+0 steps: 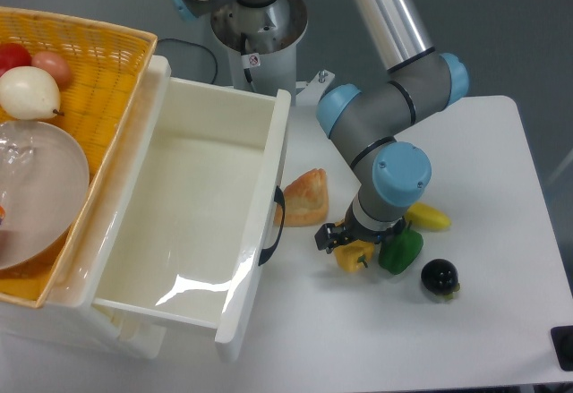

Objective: Pick up the yellow pepper
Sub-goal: 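Lower the gripper around the yellow pepper and close on it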

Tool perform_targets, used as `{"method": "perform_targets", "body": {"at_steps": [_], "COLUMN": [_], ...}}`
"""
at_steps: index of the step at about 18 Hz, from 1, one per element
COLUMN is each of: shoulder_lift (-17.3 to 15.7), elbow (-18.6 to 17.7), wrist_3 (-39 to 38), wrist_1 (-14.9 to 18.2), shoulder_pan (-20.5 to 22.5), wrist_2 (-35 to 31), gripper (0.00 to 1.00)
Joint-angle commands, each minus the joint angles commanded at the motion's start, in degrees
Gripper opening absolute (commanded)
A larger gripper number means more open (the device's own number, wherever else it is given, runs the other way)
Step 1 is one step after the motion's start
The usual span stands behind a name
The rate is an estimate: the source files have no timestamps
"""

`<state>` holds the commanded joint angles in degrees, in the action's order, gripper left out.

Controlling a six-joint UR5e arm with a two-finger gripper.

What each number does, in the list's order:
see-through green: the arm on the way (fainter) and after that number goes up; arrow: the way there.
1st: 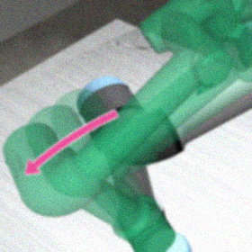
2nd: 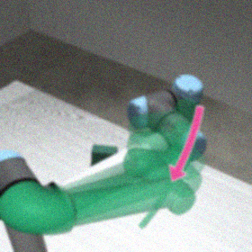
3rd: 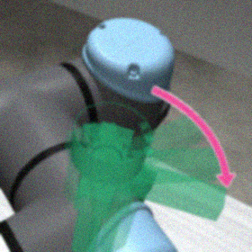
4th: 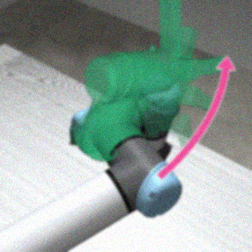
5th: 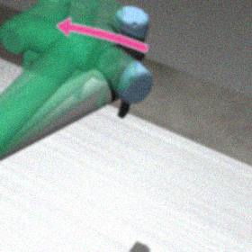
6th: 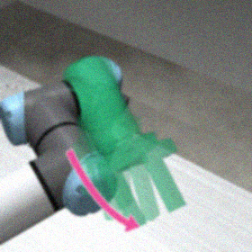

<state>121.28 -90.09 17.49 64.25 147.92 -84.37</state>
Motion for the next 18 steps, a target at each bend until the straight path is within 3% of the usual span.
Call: {"method": "perform_targets", "body": {"at_steps": [2,12,14,16,18], "shoulder_lift": [1.23,1.33,1.32,1.24,1.41], "elbow": [0.00,-0.53,-0.44,-0.44,-0.44], "wrist_3": [0.00,-0.26,-0.44,-0.44,-0.26], "wrist_1": [-1.49,-1.59,-1.50,-1.50,-1.50], "shoulder_pan": [-0.79,-1.14,-1.14,-1.06,-1.06], "wrist_2": [-0.09,-2.72,-2.72,-2.72,-2.72], "gripper": [1.00,1.00,0.88,0.59,0.37]}}
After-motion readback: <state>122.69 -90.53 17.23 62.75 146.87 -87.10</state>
